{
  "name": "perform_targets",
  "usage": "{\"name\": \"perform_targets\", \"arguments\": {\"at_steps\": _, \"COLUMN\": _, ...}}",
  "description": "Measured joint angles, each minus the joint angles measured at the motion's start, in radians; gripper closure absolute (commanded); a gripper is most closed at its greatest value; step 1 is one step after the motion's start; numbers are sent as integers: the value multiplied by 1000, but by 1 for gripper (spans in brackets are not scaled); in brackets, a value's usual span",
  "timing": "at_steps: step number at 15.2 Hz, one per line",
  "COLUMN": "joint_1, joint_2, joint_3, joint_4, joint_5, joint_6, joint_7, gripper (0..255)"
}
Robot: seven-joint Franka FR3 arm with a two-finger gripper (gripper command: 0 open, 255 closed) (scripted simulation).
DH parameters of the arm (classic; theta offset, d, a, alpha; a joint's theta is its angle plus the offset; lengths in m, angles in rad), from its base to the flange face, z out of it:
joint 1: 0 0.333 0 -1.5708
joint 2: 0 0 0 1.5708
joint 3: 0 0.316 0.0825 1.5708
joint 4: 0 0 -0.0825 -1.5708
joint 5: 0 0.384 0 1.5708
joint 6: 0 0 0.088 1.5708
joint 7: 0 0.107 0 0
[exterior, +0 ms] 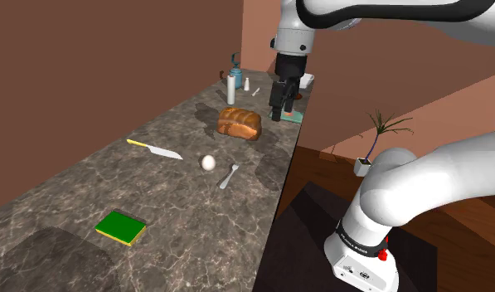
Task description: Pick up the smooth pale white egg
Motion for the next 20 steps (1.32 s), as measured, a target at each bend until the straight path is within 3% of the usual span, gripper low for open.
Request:
{"name": "perform_targets", "arguments": {"at_steps": 3, "joint_1": -4, "joint_2": 38, "joint_3": 0, "joint_4": 0, "joint_5": 1, "joint_6": 32, "joint_7": 2, "gripper": 0}}
{"name": "perform_targets", "arguments": {"at_steps": 11, "joint_1": -17, "joint_2": 305, "joint_3": 21, "joint_4": 37, "joint_5": 16, "joint_6": 232, "joint_7": 42, "gripper": 0}}
{"name": "perform_targets", "arguments": {"at_steps": 20, "joint_1": -26, "joint_2": 675, "joint_3": 35, "joint_4": 200, "joint_5": 19, "joint_6": 405, "joint_7": 95, "gripper": 0}}
